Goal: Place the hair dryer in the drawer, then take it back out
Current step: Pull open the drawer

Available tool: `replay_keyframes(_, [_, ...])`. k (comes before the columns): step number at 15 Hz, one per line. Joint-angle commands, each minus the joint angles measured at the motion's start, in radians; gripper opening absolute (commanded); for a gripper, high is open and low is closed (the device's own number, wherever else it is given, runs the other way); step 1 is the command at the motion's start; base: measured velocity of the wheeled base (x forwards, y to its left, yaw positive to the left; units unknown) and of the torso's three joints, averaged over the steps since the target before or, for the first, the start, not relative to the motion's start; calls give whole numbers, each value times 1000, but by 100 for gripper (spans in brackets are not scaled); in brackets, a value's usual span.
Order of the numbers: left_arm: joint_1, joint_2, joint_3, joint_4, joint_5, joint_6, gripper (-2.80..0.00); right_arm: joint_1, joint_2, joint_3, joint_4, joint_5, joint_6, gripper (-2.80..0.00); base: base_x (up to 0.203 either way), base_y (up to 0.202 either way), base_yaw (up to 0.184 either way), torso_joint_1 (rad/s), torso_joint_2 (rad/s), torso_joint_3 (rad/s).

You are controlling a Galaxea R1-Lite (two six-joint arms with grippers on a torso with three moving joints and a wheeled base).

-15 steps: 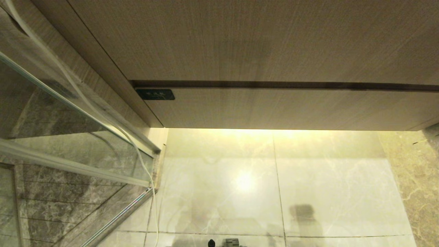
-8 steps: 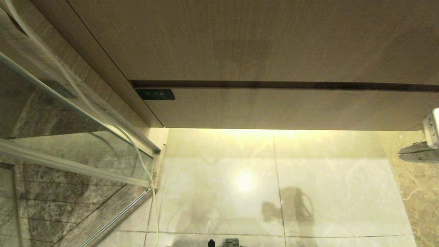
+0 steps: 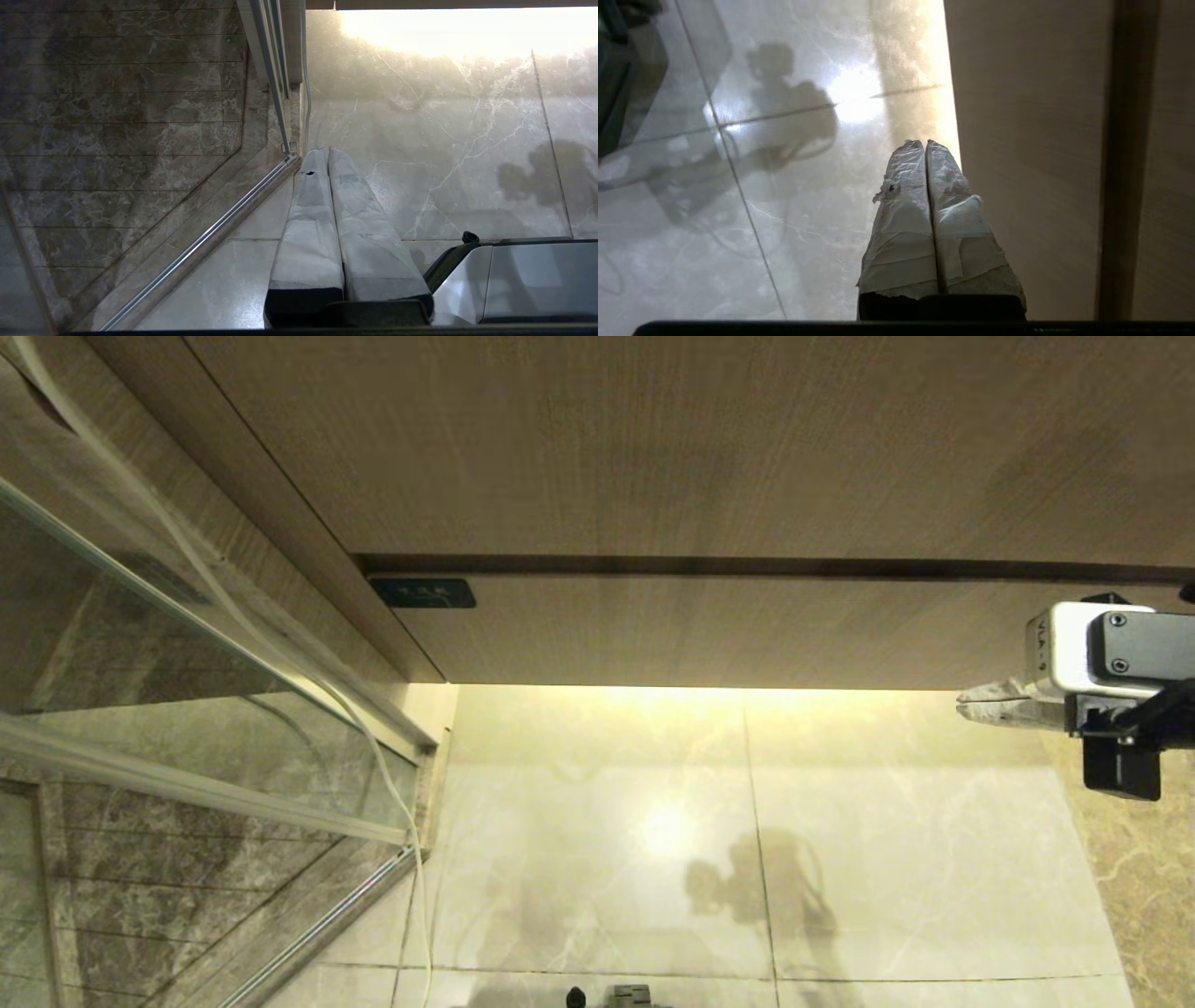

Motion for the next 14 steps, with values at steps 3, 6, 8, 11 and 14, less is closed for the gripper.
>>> replay_keyframes(3, [0,0,0,0,0,0,-280,1,7,47,-63,25,27,-280,0,0,0,0,0,0])
replay_keyframes(6, [0,0,0,0,0,0,-280,-7,8,49,-59,17,32,-280,0,0,0,0,0,0])
replay_keyframes(8, [0,0,0,0,0,0,-280,-7,10,70,-67,16,31,-280,0,0,0,0,0,0])
replay_keyframes(11, [0,0,0,0,0,0,-280,-12,33,77,-119,13,31,-280,0,0,0,0,0,0])
replay_keyframes(14, [0,0,0,0,0,0,-280,-11,68,116,-289,16,35,-280,0,0,0,0,0,0])
